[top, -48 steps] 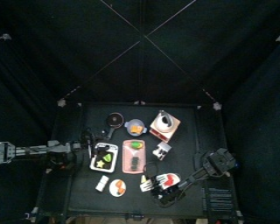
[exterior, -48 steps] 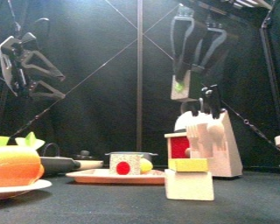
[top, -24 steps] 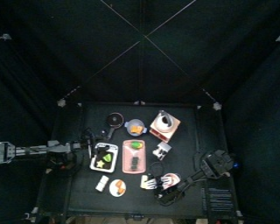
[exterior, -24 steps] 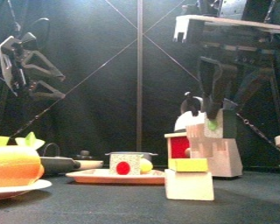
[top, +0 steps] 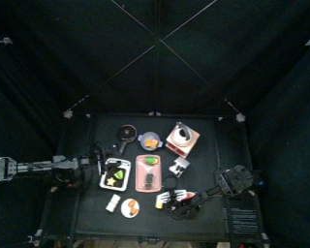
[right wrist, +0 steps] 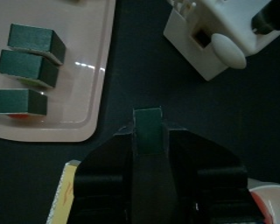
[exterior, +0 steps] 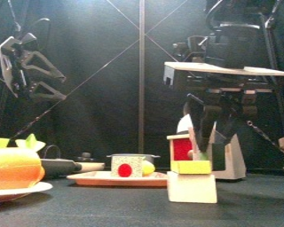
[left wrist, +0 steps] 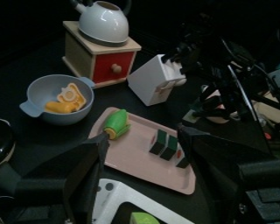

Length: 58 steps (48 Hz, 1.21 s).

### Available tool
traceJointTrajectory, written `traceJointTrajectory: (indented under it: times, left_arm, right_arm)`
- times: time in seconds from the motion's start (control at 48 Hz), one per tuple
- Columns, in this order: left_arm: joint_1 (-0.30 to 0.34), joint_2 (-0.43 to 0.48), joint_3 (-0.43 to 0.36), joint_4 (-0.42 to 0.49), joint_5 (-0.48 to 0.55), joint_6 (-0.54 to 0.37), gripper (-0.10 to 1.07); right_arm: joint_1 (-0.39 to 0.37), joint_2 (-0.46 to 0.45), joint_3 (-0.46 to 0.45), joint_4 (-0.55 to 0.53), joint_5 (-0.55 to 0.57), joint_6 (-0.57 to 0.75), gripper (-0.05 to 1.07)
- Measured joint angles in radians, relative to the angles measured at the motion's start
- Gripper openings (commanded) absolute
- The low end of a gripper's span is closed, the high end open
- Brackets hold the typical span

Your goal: Place green sushi piece to right of plate

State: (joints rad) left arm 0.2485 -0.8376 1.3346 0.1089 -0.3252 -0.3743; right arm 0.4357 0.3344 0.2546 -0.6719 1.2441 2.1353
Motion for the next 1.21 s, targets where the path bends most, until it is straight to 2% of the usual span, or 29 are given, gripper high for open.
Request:
traceJointTrajectory:
  times: [1.0,1.208]
  left_arm:
    - [0.0,0.002,0.0,0.0,-0.002,-0.002,0.96]
    - [-0.002,0.0,0.0,0.006,0.0,0.0,0.96]
  right_arm:
    - [-0.008,0.006,0.017,0.011,-0.037,0.002,0.61]
    - [-0.009,0.011,0.018,0.014,-0.043,0.0,0.78]
